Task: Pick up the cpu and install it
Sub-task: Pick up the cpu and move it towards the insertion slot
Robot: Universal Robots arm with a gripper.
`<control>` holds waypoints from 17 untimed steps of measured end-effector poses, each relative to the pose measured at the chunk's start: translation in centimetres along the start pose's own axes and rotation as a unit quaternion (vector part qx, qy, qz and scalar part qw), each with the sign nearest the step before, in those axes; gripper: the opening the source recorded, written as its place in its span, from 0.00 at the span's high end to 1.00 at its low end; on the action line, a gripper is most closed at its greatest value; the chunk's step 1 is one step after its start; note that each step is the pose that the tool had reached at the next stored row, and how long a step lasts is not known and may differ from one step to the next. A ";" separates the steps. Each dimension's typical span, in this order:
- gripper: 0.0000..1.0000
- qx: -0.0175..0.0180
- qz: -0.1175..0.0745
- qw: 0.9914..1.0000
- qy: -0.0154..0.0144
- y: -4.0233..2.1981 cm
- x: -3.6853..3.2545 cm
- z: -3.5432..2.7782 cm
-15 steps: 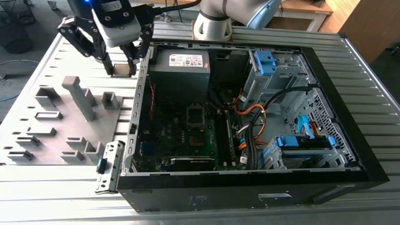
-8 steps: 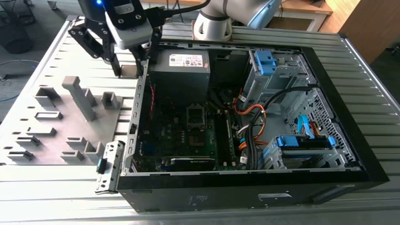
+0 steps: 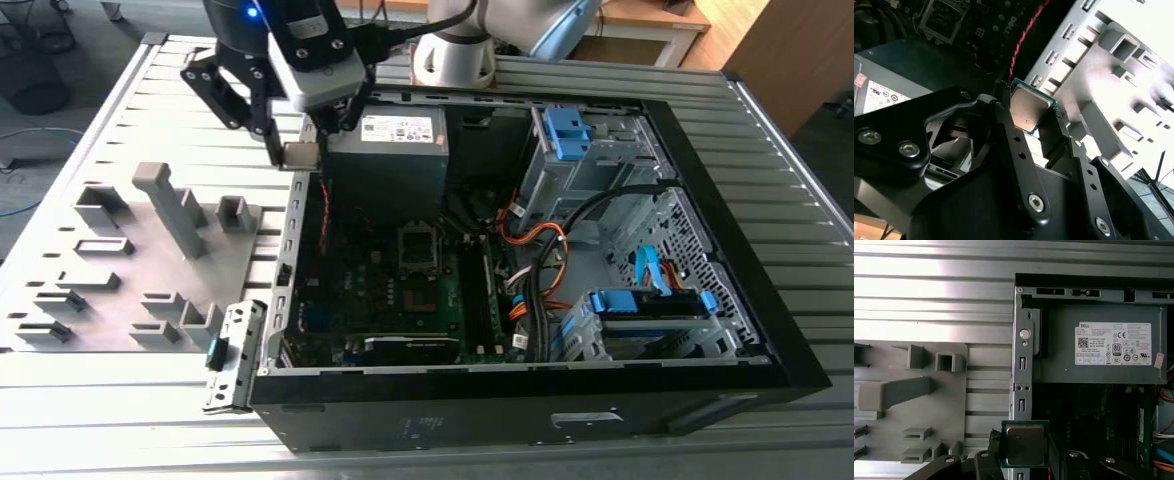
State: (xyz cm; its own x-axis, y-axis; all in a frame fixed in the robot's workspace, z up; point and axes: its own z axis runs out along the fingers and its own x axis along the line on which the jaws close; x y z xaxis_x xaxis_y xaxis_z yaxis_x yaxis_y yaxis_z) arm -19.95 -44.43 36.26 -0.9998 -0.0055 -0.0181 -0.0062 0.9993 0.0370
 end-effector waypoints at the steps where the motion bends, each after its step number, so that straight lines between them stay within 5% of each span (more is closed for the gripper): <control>1: 0.53 0.000 0.000 1.000 0.000 0.00 -0.34 0.04; 17: 0.53 0.000 0.000 1.000 0.001 -0.06 -7.40 0.57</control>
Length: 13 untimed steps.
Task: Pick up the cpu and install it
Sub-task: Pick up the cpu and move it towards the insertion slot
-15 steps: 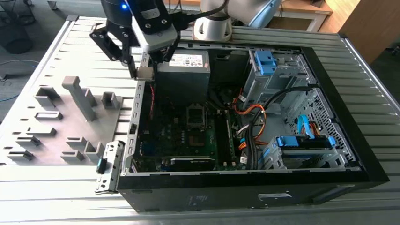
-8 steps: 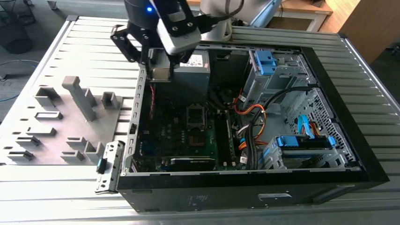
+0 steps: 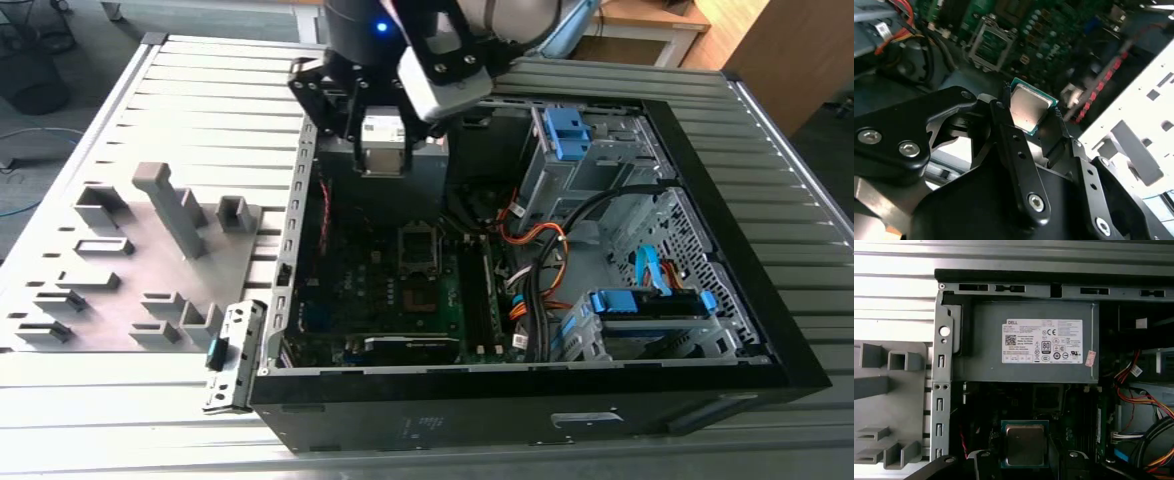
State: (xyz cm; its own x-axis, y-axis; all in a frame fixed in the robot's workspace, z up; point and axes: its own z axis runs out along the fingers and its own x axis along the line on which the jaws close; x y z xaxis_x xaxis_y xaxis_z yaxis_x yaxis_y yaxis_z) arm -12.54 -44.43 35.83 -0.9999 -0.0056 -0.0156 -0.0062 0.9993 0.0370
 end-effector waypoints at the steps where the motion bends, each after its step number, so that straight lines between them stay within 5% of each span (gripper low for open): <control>1: 0.53 0.000 0.000 1.000 0.000 -0.01 -0.45 0.03; 9: 0.53 0.000 0.000 1.000 0.001 -0.03 -4.02 0.25; 13: 0.53 0.000 0.000 1.000 0.001 -0.05 -4.57 0.52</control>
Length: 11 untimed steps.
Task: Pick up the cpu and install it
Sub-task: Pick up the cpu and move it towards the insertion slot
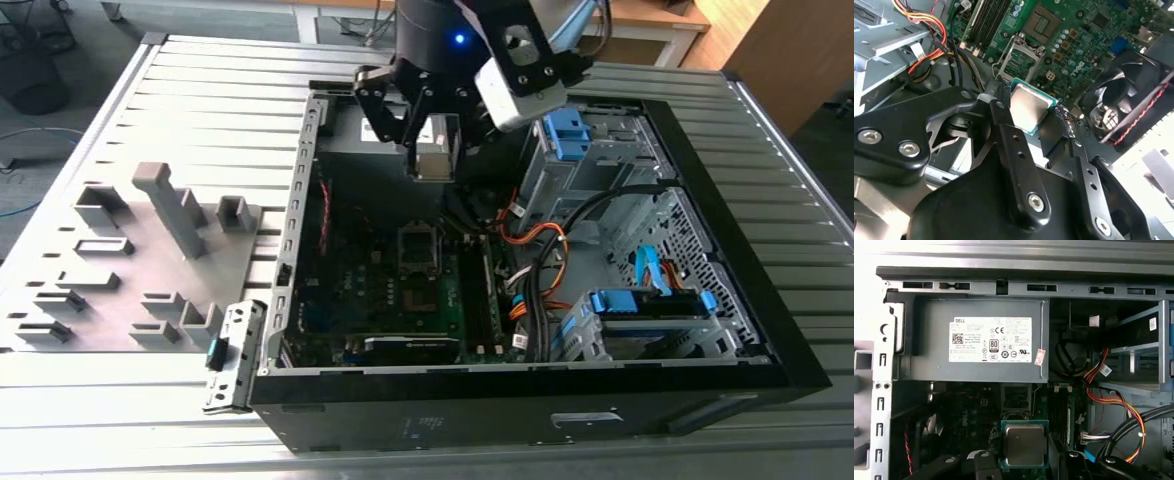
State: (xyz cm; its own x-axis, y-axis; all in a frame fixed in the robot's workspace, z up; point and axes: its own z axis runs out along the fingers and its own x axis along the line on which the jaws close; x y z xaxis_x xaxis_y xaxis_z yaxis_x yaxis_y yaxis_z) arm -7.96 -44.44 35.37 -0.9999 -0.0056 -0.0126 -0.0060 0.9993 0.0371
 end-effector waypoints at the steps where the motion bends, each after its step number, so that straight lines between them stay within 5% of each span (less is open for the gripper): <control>1: 0.53 0.000 0.000 1.000 0.000 0.00 -0.04 0.13; 11: 0.53 0.000 0.000 1.000 0.000 -0.11 -0.07 1.90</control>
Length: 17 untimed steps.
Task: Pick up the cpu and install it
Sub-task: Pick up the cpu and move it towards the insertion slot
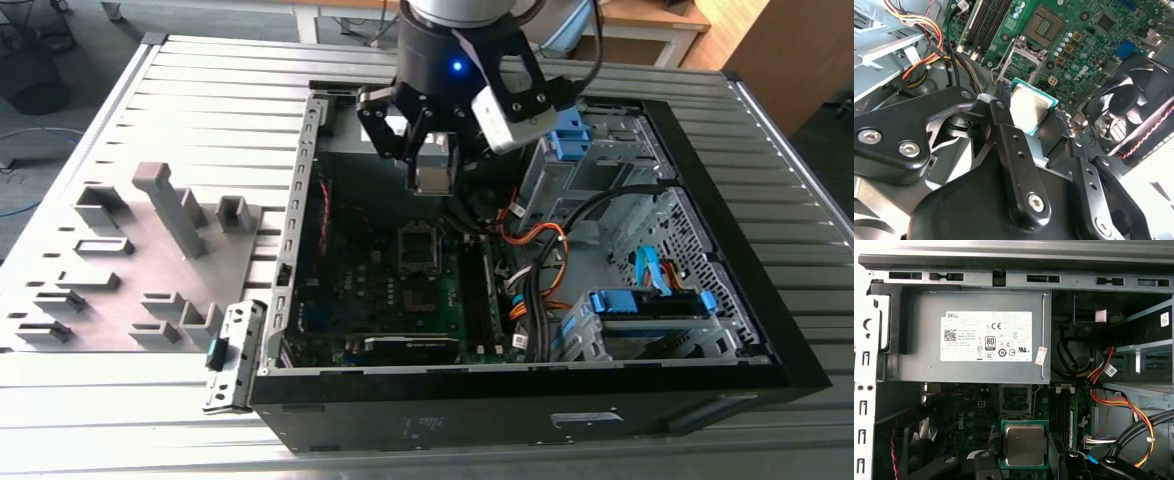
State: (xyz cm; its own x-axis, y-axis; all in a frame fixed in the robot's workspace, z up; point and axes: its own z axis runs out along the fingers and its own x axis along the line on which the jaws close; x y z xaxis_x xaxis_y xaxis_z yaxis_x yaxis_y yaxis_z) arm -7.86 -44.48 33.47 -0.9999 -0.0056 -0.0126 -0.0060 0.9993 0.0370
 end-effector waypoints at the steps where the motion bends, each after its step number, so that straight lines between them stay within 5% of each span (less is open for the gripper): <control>1: 0.53 0.000 0.000 1.000 0.000 -0.01 0.00 0.18; 17: 0.53 0.000 0.000 1.000 0.000 -0.69 0.13 2.57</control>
State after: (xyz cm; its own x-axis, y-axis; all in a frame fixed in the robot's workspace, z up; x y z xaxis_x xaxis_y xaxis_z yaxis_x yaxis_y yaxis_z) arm -7.96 -45.08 30.88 -0.9999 -0.0054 -0.0125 -0.0059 0.9993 0.0369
